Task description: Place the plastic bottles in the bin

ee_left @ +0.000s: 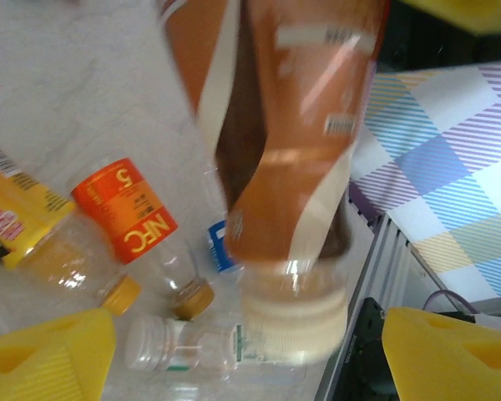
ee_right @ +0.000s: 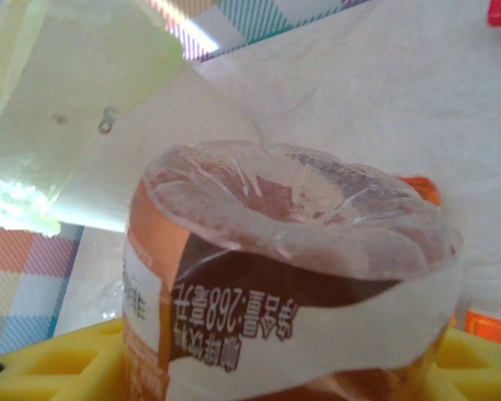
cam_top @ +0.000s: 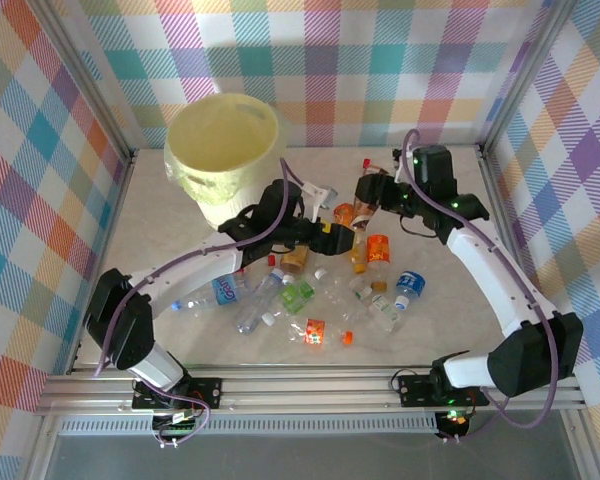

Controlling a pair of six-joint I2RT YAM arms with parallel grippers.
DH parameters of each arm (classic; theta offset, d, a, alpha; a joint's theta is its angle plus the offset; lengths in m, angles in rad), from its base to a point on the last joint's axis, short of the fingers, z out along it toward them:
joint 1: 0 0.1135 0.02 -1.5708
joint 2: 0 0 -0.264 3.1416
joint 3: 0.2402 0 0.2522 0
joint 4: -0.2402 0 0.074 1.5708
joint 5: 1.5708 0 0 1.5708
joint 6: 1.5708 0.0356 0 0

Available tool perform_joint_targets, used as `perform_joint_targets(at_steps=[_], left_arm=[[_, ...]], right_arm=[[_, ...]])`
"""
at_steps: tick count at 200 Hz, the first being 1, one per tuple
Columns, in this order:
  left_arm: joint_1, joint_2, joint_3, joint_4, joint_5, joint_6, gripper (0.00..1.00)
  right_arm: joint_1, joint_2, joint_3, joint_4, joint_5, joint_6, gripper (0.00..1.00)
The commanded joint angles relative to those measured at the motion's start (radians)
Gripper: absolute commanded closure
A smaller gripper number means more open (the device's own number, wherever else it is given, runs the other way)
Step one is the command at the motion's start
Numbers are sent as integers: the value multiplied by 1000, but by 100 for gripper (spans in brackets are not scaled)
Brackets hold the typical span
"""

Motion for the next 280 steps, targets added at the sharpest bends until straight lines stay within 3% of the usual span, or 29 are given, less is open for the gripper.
perform_joint_targets(at_steps=[1, 74, 141, 200, 210, 232, 247, 280], left_arm=[[-37, 22, 60, 56, 4, -3, 19], [-60, 50, 67, 113, -22, -37, 53], [-73, 75, 88, 117, 4, -36, 44], [-75, 64, 90, 113, -7, -37, 67], [-76, 58, 90, 108, -9, -43, 67], [-75, 32, 89, 57, -45, -47, 68], [-70, 6, 88, -4, -80, -43, 68], [-22, -79, 84, -113, -123, -58, 67]], right_arm=[[14, -28, -21, -21, -49, -5, 40], [27, -83, -62, -34, -49, 6, 40], [27, -93, -62, -38, -66, 9, 40], [28, -95, -67, -39, -65, 9, 39], [28, -95, -65, -37, -71, 12, 36], [28, -113, -55, -33, -94, 19, 14], [27, -144, -44, -42, -96, 14, 5], [27, -234, -47, -51, -119, -5, 0]])
